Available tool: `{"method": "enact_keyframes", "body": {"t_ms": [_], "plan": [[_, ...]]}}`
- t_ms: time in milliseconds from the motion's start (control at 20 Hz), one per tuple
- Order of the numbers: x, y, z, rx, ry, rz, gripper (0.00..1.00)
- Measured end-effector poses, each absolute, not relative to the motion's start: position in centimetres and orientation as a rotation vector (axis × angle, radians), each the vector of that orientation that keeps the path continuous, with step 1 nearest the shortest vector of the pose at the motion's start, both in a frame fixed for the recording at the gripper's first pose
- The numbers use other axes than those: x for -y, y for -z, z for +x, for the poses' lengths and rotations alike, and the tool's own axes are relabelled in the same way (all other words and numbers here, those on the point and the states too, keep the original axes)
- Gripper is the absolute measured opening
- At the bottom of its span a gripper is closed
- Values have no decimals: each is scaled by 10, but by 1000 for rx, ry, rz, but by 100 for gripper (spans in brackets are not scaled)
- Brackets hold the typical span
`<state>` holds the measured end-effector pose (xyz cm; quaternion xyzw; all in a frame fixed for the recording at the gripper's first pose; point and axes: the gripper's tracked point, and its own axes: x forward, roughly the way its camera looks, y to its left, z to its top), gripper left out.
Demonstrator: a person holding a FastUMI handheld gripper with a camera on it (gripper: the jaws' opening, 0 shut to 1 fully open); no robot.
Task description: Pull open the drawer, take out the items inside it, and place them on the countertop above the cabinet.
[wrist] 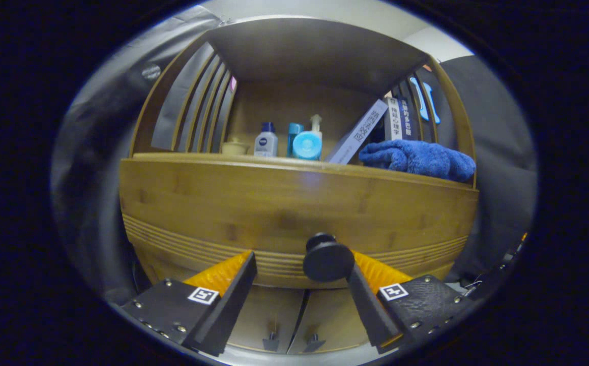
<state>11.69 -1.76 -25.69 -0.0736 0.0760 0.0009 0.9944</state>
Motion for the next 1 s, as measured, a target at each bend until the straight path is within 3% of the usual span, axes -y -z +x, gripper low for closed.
{"method": "enact_keyframes", "body": {"t_ms": [100,250,1000], "plan": [[16,276,108,-269,-20,-111,99],[26,256,87,-252,11,-128,97],[71,11,-118,-25,39,-98,96]]}}
